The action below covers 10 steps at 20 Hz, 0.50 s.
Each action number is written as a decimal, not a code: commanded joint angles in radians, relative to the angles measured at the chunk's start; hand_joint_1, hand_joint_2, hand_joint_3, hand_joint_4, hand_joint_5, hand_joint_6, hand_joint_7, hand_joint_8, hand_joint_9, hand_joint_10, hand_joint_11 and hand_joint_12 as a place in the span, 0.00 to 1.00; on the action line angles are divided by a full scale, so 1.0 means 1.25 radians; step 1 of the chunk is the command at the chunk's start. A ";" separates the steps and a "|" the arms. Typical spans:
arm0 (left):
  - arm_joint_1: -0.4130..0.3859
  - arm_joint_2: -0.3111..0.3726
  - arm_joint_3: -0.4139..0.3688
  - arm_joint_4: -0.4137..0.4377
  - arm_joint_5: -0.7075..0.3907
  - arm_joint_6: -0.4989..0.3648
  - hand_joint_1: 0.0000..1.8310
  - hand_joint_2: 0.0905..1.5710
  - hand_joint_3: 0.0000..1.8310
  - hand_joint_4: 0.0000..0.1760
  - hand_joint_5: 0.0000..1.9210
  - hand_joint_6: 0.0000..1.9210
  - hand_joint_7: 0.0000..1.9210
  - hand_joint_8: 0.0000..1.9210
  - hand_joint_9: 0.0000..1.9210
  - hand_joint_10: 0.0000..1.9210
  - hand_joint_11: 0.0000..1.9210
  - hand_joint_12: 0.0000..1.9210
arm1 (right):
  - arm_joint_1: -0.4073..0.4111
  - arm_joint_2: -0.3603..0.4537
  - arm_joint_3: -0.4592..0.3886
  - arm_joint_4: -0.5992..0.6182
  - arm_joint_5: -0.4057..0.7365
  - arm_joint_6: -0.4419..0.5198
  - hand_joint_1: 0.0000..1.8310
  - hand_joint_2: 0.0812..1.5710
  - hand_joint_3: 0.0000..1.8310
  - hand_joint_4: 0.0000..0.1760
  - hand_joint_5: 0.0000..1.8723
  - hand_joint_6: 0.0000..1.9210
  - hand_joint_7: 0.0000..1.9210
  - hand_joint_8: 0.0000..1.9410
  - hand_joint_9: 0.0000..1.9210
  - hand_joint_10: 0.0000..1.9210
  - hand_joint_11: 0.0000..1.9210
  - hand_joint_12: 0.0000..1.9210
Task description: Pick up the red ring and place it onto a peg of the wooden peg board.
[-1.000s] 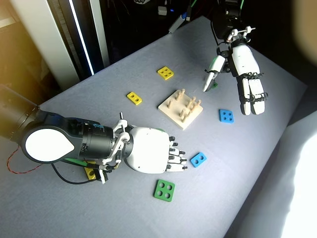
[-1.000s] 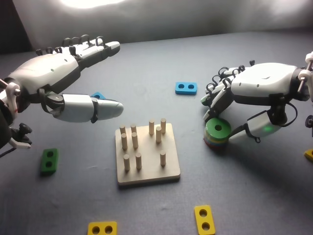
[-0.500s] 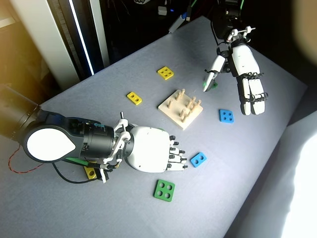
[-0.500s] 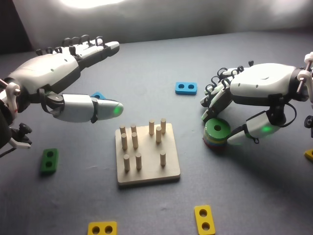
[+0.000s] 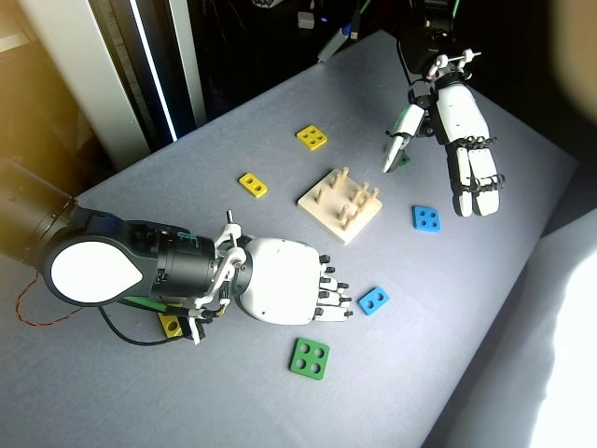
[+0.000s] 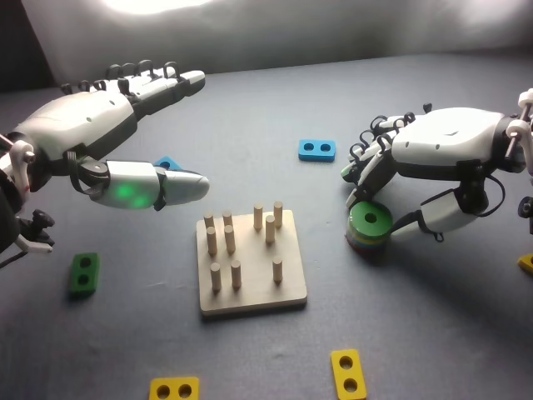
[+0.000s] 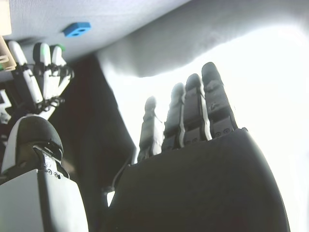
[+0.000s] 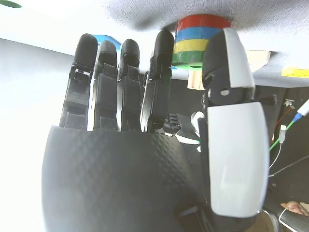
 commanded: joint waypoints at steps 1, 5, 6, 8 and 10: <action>-0.012 0.004 0.004 0.001 -0.095 -0.005 0.27 0.62 0.00 0.92 0.05 0.00 0.01 0.00 0.01 0.00 0.00 0.08 | 0.011 -0.003 0.000 0.022 0.065 0.006 0.55 0.68 0.00 0.00 0.44 0.02 0.25 0.00 0.17 0.01 0.00 0.60; -0.012 0.005 0.004 0.001 -0.093 -0.005 0.26 0.62 0.00 0.91 0.05 0.00 0.01 0.00 0.01 0.00 0.00 0.10 | 0.011 -0.003 0.000 0.022 0.067 0.006 0.56 0.69 0.00 0.00 0.44 0.03 0.24 0.00 0.16 0.01 0.00 0.57; -0.012 0.005 0.004 0.001 -0.093 -0.005 0.26 0.62 0.00 0.92 0.05 0.00 0.02 0.00 0.01 0.00 0.00 0.11 | 0.011 -0.003 0.000 0.022 0.067 0.006 0.56 0.69 0.00 0.00 0.44 0.03 0.24 0.00 0.16 0.01 0.00 0.57; -0.012 0.005 0.004 0.002 -0.093 -0.005 0.27 0.62 0.00 0.95 0.04 0.00 0.01 0.00 0.01 0.00 0.00 0.09 | 0.011 -0.003 0.000 0.022 0.067 0.006 0.57 0.69 0.00 0.00 0.45 0.03 0.25 0.00 0.17 0.01 0.00 0.55; -0.011 0.005 0.004 0.002 -0.092 -0.005 0.26 0.62 0.00 0.96 0.04 0.00 0.01 0.00 0.01 0.00 0.00 0.10 | 0.011 -0.003 0.000 0.022 0.067 0.006 0.56 0.76 0.00 0.00 0.41 0.65 0.25 0.00 0.17 0.01 0.00 0.60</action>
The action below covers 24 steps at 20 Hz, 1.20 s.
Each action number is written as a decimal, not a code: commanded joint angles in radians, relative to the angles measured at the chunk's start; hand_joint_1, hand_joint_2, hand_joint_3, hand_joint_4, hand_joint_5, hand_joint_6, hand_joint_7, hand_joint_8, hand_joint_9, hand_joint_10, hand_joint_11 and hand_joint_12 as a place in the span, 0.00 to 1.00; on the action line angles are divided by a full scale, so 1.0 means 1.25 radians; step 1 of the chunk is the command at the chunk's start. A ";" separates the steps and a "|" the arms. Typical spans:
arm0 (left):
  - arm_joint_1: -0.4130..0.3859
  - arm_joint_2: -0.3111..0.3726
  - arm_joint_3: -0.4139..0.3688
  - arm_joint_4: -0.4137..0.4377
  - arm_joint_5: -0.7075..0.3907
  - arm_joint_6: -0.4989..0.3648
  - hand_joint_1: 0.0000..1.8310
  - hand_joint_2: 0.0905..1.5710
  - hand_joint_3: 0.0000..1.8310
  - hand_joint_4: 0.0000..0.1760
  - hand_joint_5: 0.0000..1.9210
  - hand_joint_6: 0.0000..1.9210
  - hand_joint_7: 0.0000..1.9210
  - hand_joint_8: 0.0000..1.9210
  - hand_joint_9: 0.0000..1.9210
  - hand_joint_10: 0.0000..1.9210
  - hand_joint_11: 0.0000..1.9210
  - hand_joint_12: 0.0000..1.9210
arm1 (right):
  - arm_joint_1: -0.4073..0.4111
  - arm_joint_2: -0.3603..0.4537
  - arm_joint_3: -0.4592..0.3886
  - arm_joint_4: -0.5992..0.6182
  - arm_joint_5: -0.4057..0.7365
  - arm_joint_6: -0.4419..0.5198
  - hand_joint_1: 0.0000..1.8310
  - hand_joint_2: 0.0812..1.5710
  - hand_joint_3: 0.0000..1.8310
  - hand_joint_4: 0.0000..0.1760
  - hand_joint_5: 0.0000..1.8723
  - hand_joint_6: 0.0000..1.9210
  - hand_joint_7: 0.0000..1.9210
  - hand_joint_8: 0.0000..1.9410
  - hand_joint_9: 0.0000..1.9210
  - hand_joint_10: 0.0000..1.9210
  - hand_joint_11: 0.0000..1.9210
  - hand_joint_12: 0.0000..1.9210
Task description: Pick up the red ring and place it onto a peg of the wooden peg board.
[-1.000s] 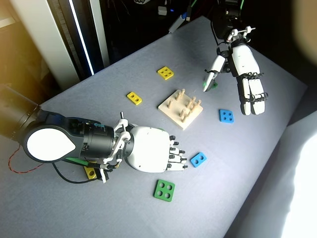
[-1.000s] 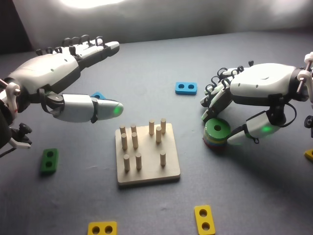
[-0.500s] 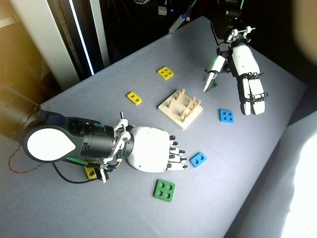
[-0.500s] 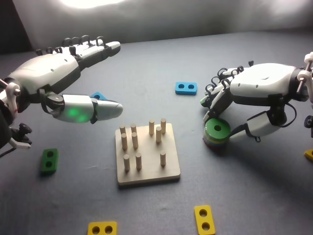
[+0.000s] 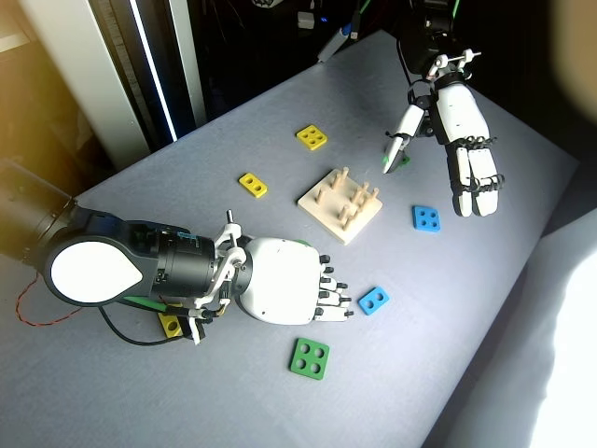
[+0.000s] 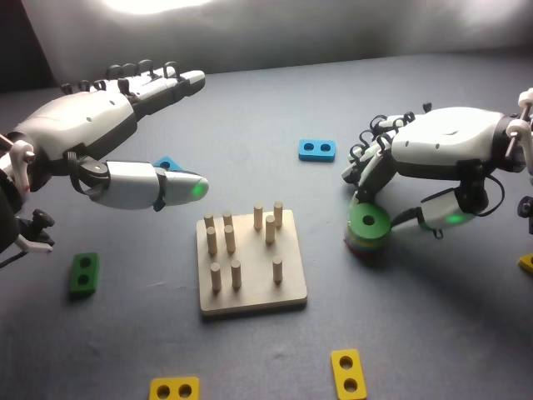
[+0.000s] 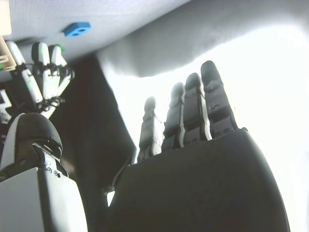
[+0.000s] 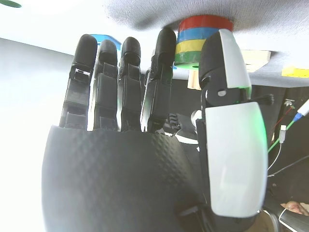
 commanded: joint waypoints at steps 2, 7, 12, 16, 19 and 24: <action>-0.011 0.005 0.004 0.002 -0.091 -0.005 0.26 0.62 0.00 0.92 0.04 0.00 0.01 0.00 0.01 0.00 0.00 0.11 | 0.011 -0.003 0.000 0.021 0.066 0.005 0.56 0.77 0.00 0.00 0.40 0.69 0.25 0.00 0.17 0.00 0.00 0.56; -0.010 0.005 0.005 0.002 -0.091 -0.005 0.26 0.62 0.00 0.94 0.05 0.00 0.01 0.00 0.01 0.00 0.00 0.11 | 0.011 -0.002 0.000 0.021 0.068 0.006 0.58 0.77 0.00 0.00 0.41 0.68 0.27 0.01 0.18 0.01 0.00 0.61; -0.010 0.006 0.004 0.002 -0.091 -0.005 0.26 0.62 0.00 0.89 0.05 0.00 0.01 0.00 0.01 0.00 0.00 0.09 | 0.011 -0.002 0.000 0.021 0.068 0.006 0.57 0.69 0.00 0.00 0.31 0.43 0.26 0.00 0.17 0.00 0.00 0.57; -0.010 0.008 0.003 0.001 -0.094 -0.005 0.25 0.62 0.00 0.92 0.04 0.00 0.01 0.00 0.01 0.00 0.00 0.12 | 0.009 0.002 0.000 0.017 0.067 0.014 0.54 0.65 0.00 0.00 0.28 0.21 0.23 0.00 0.14 0.00 0.00 0.54; -0.009 0.009 0.002 -0.001 -0.096 -0.005 0.23 0.62 0.00 0.94 0.04 0.00 0.01 0.00 0.01 0.00 0.00 0.14 | 0.009 0.004 0.000 -0.010 0.067 0.038 0.54 0.65 0.00 0.00 0.26 0.19 0.22 0.00 0.14 0.00 0.00 0.56; -0.009 0.011 0.002 -0.003 -0.098 -0.005 0.23 0.62 0.00 0.99 0.03 0.00 0.00 0.00 0.01 0.00 0.00 0.14 | 0.010 0.004 -0.006 -0.016 0.079 0.047 0.54 0.62 0.00 0.00 0.29 0.09 0.22 0.00 0.15 0.00 0.00 0.61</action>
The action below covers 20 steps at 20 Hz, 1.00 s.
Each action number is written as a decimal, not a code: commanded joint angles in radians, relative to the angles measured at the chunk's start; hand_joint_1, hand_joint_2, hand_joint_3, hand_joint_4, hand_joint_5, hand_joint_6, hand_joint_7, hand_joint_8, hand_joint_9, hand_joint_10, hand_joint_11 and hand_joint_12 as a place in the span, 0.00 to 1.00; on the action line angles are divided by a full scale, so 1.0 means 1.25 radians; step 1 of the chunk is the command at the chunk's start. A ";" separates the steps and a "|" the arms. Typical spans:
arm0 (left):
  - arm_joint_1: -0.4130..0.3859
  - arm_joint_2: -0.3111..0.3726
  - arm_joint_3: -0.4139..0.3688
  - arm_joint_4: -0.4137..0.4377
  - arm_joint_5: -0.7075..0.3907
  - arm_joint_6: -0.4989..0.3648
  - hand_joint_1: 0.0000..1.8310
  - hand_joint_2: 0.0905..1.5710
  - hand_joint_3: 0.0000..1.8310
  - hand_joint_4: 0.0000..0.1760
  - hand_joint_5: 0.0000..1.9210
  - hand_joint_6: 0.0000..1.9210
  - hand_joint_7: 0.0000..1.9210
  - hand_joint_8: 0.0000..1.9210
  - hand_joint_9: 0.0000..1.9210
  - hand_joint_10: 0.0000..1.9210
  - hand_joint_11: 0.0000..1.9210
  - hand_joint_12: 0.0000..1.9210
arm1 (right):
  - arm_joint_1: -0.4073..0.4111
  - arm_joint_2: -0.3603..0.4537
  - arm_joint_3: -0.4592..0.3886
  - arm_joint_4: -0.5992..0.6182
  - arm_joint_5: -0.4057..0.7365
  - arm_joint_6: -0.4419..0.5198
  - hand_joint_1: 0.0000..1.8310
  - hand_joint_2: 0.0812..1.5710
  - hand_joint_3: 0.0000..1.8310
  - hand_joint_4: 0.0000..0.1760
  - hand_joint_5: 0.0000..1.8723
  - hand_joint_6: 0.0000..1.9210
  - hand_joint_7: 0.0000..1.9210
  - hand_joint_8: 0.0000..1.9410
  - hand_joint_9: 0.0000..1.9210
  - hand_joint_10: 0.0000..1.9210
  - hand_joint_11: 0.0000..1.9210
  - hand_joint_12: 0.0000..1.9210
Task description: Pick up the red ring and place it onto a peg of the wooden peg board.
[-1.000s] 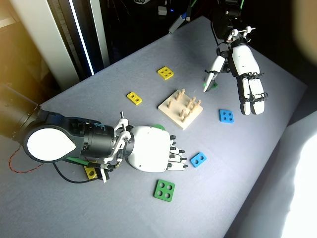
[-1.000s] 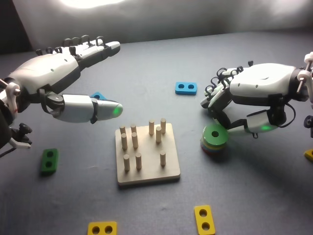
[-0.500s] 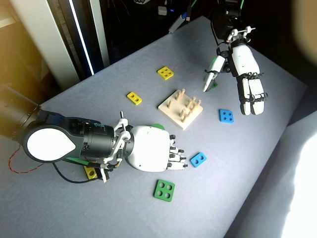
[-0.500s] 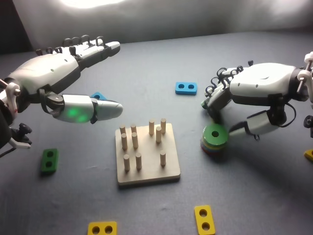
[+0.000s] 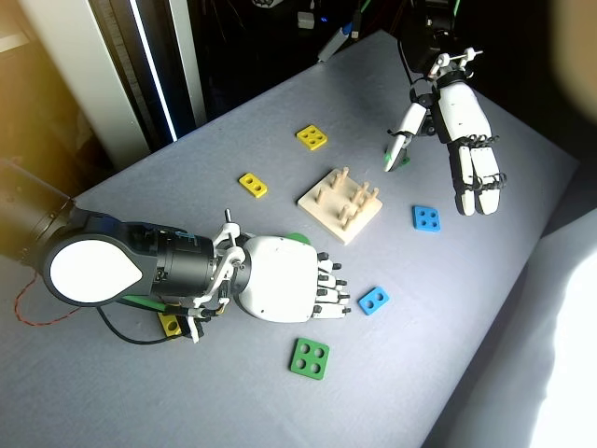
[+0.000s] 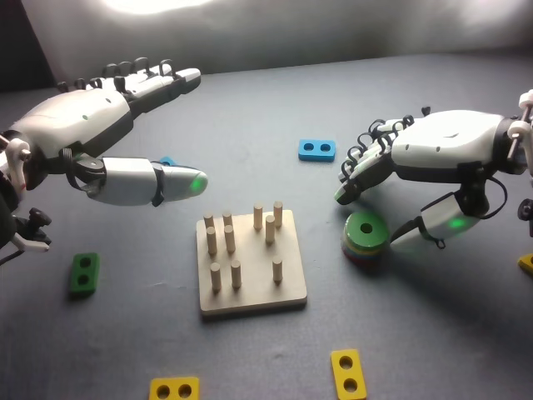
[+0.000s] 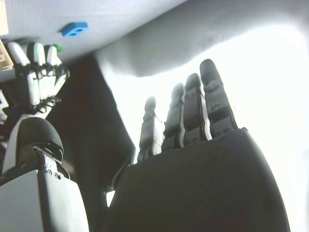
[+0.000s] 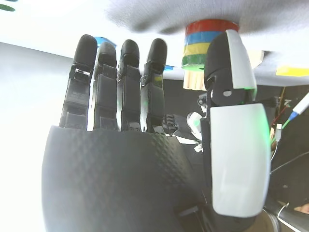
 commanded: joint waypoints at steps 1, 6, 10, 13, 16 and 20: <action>-0.009 0.005 0.002 0.000 -0.098 -0.005 0.24 0.62 0.00 0.96 0.03 0.00 0.00 0.00 0.00 0.00 0.00 0.11 | 0.010 0.001 -0.004 0.024 0.069 0.005 0.55 0.62 0.00 0.00 0.30 0.08 0.22 0.00 0.16 0.01 0.00 0.61; -0.009 0.005 0.002 0.000 -0.099 -0.005 0.24 0.62 0.00 1.00 0.03 0.00 0.00 0.00 0.01 0.00 0.00 0.12 | 0.012 0.001 -0.014 0.016 0.075 0.005 0.53 0.61 0.00 0.00 0.30 0.06 0.22 0.00 0.16 0.01 0.00 0.57; -0.011 0.005 0.002 0.000 -0.099 -0.005 0.23 0.63 0.00 0.97 0.02 0.00 0.00 0.00 0.00 0.00 0.00 0.11 | 0.015 0.000 -0.017 0.011 0.075 0.005 0.51 0.61 0.00 0.00 0.31 0.06 0.23 0.00 0.16 0.01 0.00 0.56; -0.011 0.005 0.002 0.000 -0.099 -0.005 0.23 0.63 0.00 0.89 0.03 0.00 0.01 0.00 0.01 0.00 0.00 0.14 | 0.015 0.000 -0.017 0.009 0.075 0.005 0.51 0.61 0.00 0.00 0.32 0.05 0.22 0.00 0.15 0.00 0.00 0.57; -0.011 0.005 0.002 0.000 -0.099 -0.005 0.23 0.62 0.00 0.98 0.03 0.00 0.00 0.00 0.01 0.00 0.00 0.14 | 0.014 0.000 -0.017 0.009 0.074 0.005 0.51 0.62 0.00 0.00 0.34 0.05 0.23 0.00 0.17 0.01 0.00 0.62; -0.012 0.005 0.002 -0.001 -0.099 -0.005 0.22 0.62 0.00 0.90 0.03 0.00 0.00 0.00 0.00 0.00 0.00 0.13 | 0.013 -0.002 -0.018 0.008 0.074 0.005 0.52 0.63 0.00 0.00 0.34 0.05 0.22 0.00 0.16 0.01 0.00 0.59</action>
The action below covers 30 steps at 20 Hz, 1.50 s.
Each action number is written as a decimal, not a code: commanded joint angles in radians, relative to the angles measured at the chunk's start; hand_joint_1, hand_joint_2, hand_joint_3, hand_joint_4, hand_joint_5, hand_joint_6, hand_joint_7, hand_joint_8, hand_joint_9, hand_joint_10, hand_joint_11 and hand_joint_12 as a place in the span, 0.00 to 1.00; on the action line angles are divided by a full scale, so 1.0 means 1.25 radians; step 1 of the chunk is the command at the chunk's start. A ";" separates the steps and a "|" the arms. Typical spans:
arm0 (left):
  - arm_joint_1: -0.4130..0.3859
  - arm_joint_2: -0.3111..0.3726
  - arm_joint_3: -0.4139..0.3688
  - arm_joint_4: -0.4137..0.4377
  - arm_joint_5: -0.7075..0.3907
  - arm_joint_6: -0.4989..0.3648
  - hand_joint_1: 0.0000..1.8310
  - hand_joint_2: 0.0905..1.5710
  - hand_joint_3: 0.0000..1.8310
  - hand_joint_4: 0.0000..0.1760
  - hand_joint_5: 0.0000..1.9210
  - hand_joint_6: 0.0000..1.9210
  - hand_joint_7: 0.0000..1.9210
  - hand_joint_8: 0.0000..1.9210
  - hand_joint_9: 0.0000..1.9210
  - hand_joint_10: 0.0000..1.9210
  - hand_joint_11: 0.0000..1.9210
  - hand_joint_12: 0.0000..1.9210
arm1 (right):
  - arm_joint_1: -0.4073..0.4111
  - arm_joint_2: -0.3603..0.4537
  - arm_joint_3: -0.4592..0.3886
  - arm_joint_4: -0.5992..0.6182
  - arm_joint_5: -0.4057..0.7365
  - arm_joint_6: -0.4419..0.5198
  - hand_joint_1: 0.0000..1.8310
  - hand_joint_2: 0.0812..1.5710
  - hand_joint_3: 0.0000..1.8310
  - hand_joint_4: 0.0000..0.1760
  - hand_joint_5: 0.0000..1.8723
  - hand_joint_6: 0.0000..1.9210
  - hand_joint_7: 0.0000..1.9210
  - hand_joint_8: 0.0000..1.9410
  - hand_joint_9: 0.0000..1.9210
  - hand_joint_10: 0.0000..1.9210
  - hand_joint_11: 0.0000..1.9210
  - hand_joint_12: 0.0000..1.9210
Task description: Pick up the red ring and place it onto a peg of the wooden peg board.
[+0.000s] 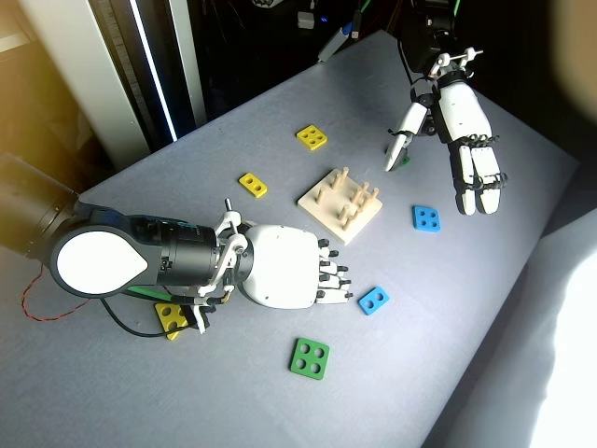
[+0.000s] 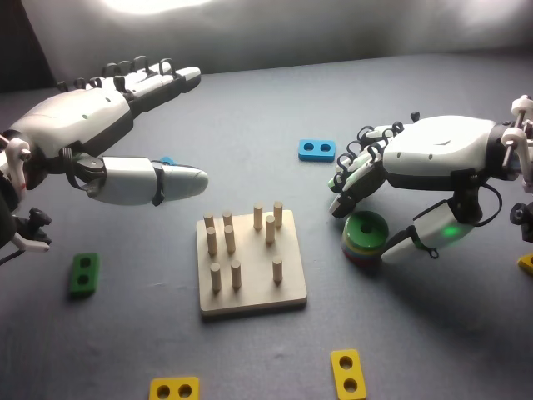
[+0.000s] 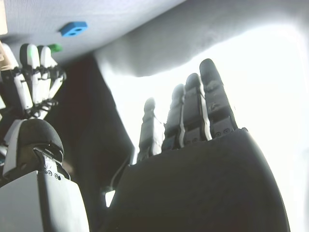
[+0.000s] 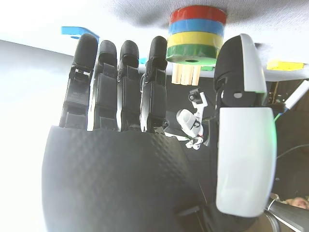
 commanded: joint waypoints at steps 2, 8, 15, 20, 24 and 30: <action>-0.011 0.006 0.002 -0.001 -0.098 -0.005 0.22 0.62 0.00 0.94 0.03 0.00 0.01 0.00 0.00 0.00 0.00 0.13 | 0.011 -0.002 -0.003 0.026 0.061 0.005 0.52 0.62 0.00 0.00 0.35 0.05 0.22 0.00 0.16 0.00 0.00 0.56; -0.012 0.005 0.002 -0.001 -0.098 -0.005 0.22 0.62 0.00 0.87 0.03 0.00 0.00 0.00 0.00 0.00 0.00 0.10 | 0.011 -0.008 -0.003 0.014 0.054 0.004 0.51 0.62 0.00 0.00 0.35 0.04 0.22 0.00 0.16 0.00 0.00 0.55; -0.012 0.006 0.002 0.000 -0.098 -0.005 0.24 0.62 0.00 0.87 0.03 0.00 0.00 0.00 0.00 0.00 0.00 0.09 | 0.011 -0.012 -0.003 -0.002 0.043 0.004 0.52 0.63 0.00 0.00 0.35 0.03 0.22 0.00 0.18 0.03 0.00 0.71; -0.012 0.007 0.002 0.001 -0.097 -0.005 0.24 0.62 0.00 0.93 0.03 0.00 0.00 0.00 0.00 0.00 0.00 0.09 | 0.011 -0.012 -0.003 -0.012 0.035 0.004 0.53 0.62 0.00 0.00 0.37 0.04 0.23 0.00 0.18 0.04 0.00 0.72; -0.012 0.008 0.001 0.003 -0.098 -0.005 0.23 0.62 0.00 0.89 0.03 0.00 0.00 0.00 0.00 0.00 0.00 0.10 | 0.017 -0.012 -0.003 -0.013 0.036 0.002 0.52 0.63 0.00 0.00 0.37 0.04 0.24 0.00 0.17 0.04 0.00 0.66; -0.015 0.011 -0.002 0.003 -0.106 -0.005 0.21 0.60 0.00 0.95 0.04 0.00 0.01 0.00 0.00 0.00 0.00 0.08 | 0.026 -0.012 -0.003 -0.026 0.036 0.002 0.52 0.63 0.00 0.00 0.37 0.03 0.24 0.00 0.16 0.03 0.00 0.60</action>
